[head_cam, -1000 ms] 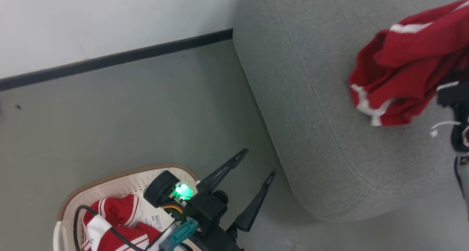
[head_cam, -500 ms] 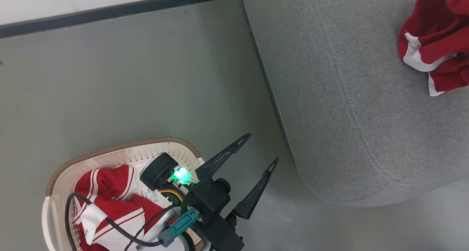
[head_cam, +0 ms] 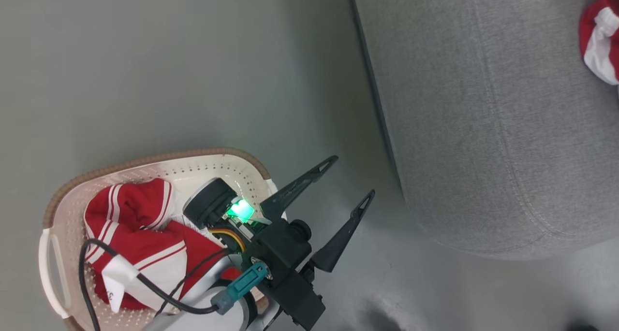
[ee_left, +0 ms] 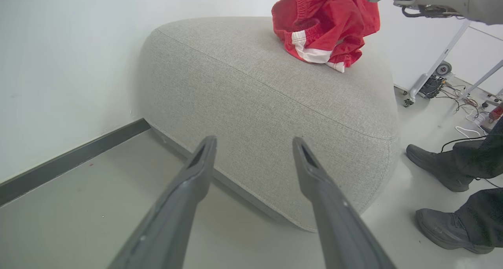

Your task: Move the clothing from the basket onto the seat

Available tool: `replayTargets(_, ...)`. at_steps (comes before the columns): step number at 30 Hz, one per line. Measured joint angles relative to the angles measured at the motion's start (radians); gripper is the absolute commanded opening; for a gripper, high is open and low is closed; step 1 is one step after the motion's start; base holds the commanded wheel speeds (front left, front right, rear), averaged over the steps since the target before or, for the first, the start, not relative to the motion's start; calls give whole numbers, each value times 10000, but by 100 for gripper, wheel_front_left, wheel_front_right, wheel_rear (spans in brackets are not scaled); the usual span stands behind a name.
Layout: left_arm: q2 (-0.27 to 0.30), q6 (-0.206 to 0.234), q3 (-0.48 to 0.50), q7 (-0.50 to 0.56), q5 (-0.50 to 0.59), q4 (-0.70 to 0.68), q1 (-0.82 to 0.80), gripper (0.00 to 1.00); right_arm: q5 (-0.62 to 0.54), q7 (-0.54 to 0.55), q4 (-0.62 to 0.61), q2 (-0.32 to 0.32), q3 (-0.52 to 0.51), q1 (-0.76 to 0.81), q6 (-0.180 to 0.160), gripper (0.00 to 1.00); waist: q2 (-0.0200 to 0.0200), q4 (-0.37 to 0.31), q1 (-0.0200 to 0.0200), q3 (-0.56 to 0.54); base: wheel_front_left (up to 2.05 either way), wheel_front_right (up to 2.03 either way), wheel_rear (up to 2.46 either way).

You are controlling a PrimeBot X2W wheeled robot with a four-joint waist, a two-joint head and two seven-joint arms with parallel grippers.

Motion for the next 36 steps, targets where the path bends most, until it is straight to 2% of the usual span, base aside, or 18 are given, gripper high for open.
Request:
replayTargets(8, 6, -2, 42, -6, 92, 117, -164, 100, -8, 2, 832, 94, -69, -322, 176, 0, 0, 192, 0, 418, 0, 0, 0)
replayTargets(9, 6, -4, 52, -8, 92, 134, -166, 100, -10, 2, 865, 107, -75, -322, 176, 18, 0, 203, 0, 434, 0, 0, 0)
replayTargets(10, 6, -6, 59, -10, 92, 155, -170, 100, -15, 0, 880, 125, -79, -322, 176, 75, 0, 209, 0, 442, 0, 0, 0)
replayTargets(11, 4, -12, 65, -25, 92, 174, -171, 100, -21, 0, 901, 144, -79, -322, 186, 100, 0, 212, 0, 443, 0, 0, 0)
replayTargets(19, -119, -98, 65, -280, 77, 596, -284, 100, -341, 0, 1336, 171, -90, -369, 276, 100, 0, 260, -1, 208, 0, 0, 0)
replayTargets(26, -337, -146, 58, -702, -17, 1187, -271, 100, -723, 2, 1457, 550, 132, -182, 454, 100, 0, 331, -1, -356, 0, 0, 0)
replayTargets(36, -577, -75, 205, -1258, -374, 1883, 110, 100, -1258, 2, 1365, 1083, 399, 1039, 525, 100, -2, 432, -2, -1344, 0, 0, 0)
